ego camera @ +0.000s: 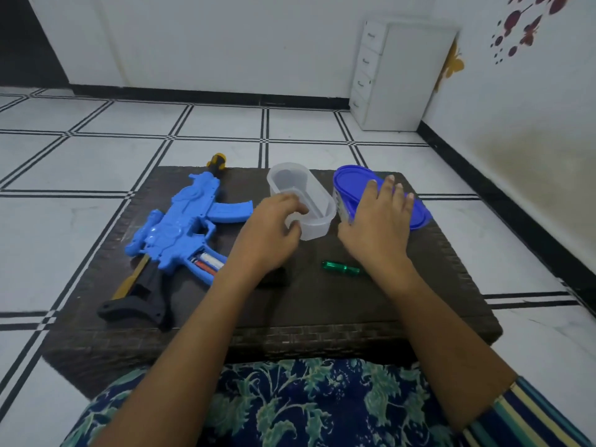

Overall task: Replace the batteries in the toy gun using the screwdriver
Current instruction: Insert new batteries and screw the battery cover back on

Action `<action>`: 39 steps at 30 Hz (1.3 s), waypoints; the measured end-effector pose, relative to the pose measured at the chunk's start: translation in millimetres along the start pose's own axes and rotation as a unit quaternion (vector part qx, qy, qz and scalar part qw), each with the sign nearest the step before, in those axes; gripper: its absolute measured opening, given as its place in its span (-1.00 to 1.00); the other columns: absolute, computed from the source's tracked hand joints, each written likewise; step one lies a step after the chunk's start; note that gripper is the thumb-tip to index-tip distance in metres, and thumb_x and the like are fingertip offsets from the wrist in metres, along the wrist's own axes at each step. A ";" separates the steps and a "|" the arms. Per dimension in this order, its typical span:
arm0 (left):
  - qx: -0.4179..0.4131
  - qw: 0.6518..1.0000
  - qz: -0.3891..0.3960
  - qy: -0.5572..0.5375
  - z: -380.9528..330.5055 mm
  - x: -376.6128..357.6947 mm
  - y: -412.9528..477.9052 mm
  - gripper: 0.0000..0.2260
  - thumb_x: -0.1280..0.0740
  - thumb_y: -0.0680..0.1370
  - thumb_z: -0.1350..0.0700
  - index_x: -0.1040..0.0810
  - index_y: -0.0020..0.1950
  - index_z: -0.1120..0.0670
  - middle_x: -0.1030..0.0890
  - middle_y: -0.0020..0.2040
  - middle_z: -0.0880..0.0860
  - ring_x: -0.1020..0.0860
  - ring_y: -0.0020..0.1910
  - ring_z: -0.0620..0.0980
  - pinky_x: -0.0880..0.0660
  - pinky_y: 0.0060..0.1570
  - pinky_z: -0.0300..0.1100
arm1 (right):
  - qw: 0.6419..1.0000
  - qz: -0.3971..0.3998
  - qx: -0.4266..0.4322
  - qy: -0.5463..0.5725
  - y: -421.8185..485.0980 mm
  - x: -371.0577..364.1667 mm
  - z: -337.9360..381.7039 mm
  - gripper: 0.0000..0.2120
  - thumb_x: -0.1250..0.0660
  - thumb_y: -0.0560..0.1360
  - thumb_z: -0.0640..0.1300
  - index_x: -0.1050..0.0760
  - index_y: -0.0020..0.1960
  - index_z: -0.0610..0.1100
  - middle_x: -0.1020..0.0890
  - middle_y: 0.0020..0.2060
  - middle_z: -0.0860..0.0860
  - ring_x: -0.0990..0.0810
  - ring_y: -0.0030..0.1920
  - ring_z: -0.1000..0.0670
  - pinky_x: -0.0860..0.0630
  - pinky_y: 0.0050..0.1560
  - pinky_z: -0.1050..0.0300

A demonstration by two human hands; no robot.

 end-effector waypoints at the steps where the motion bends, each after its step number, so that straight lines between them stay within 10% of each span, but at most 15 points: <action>1: -0.001 1.000 0.002 0.002 -4.4 -5.2 1.9 -0.74 -0.32 0.48 0.26 -0.59 0.15 0.09 -0.53 0.29 0.03 -0.43 0.30 0.00 -0.28 0.27 -0.22 | 1.000 0.011 -0.006 -0.004 0.5 -1.7 -4.7 -0.23 -0.31 0.52 -0.02 -0.01 0.56 -0.26 -0.03 0.55 -0.27 0.02 0.56 -0.26 0.12 0.54 -0.18; 11: 0.014 0.991 0.092 0.101 -17.7 -33.3 3.5 -0.60 -0.29 0.56 0.03 -0.39 0.40 0.03 -0.49 0.33 0.03 -0.40 0.32 0.02 -0.36 0.34 0.04 | 0.999 0.009 0.027 -0.014 -2.6 -1.9 -37.7 -0.55 -0.35 0.48 -0.14 -0.36 0.34 -0.17 -0.47 0.30 -0.19 -0.36 0.37 -0.25 -0.14 0.48 -0.21; 15: 0.001 0.993 0.045 0.105 -16.2 -30.0 4.1 -0.75 -0.26 0.57 -0.01 -0.56 0.21 0.01 -0.62 0.13 -0.02 -0.52 0.15 -0.01 -0.38 0.26 0.16 | 0.995 -0.052 0.046 0.071 -11.1 16.1 -42.4 -0.81 -0.29 0.50 -0.23 -0.49 0.11 -0.16 -0.58 -0.02 -0.08 -0.50 0.07 -0.12 -0.43 -0.10 0.06; 18: 0.008 0.997 -0.006 0.071 -18.0 -27.9 2.0 -0.81 -0.25 0.59 -0.01 -0.62 0.06 0.02 -0.64 0.00 -0.04 -0.55 0.02 -0.03 -0.37 0.23 0.19 | 0.979 -0.130 0.048 0.153 -15.8 29.1 -41.3 -0.82 -0.28 0.51 -0.28 -0.55 0.09 -0.19 -0.63 -0.04 -0.10 -0.58 -0.01 -0.13 -0.51 -0.12 0.04; 22: 0.013 0.990 -0.131 -0.054 -36.8 -18.2 1.3 -0.81 -0.27 0.60 0.05 -0.62 -0.08 0.10 -0.58 -0.21 -0.05 -0.52 -0.22 -0.12 -0.40 -0.23 -0.27 | 0.868 -0.177 -0.033 0.462 -13.0 36.7 -35.0 -0.89 -0.42 0.50 -0.17 -0.57 0.03 -0.11 -0.63 -0.12 0.06 -0.62 -0.10 0.07 -0.57 -0.16 0.32; 27: 0.128 0.949 -0.149 -0.246 -44.7 -16.3 7.0 -0.83 -0.30 0.59 0.06 -0.61 -0.02 0.14 -0.59 -0.37 0.00 -0.53 -0.45 -0.20 -0.49 -0.37 -0.33 | 0.706 -0.047 -0.181 0.683 -0.3 -2.3 -3.7 -0.85 -0.45 0.48 -0.16 -0.54 0.01 -0.14 -0.67 -0.10 -0.05 -0.69 -0.07 -0.01 -0.66 -0.03 -0.09; 33: 0.299 0.888 -0.203 -0.283 -18.0 -11.6 15.8 -0.79 -0.42 0.50 0.04 -0.64 0.04 0.14 -0.64 -0.39 0.08 -0.60 -0.45 -0.10 -0.63 -0.27 -0.14 | 0.854 -0.074 -0.093 0.506 16.9 -12.6 18.2 -0.82 -0.39 0.53 -0.02 -0.59 -0.08 -0.14 -0.63 -0.23 -0.03 -0.60 -0.21 0.02 -0.51 -0.30 0.24; 39: 0.304 0.912 -0.197 -0.194 -2.9 -18.1 17.1 -0.82 -0.41 0.49 -0.01 -0.63 -0.21 0.08 -0.65 -0.36 0.06 -0.64 -0.38 -0.02 -0.64 -0.22 -0.02 | 0.942 -0.066 -0.059 0.325 26.4 -23.7 28.0 -0.70 -0.24 0.61 -0.05 -0.51 -0.23 -0.17 -0.58 -0.22 -0.09 -0.52 -0.19 -0.03 -0.32 -0.22 0.16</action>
Point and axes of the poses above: each hand's wrist, its own y-axis towards the middle knuckle, its own x-axis out of the back of the hand, z = x × y, the point moved 2 cm from there along y, towards the middle knuckle
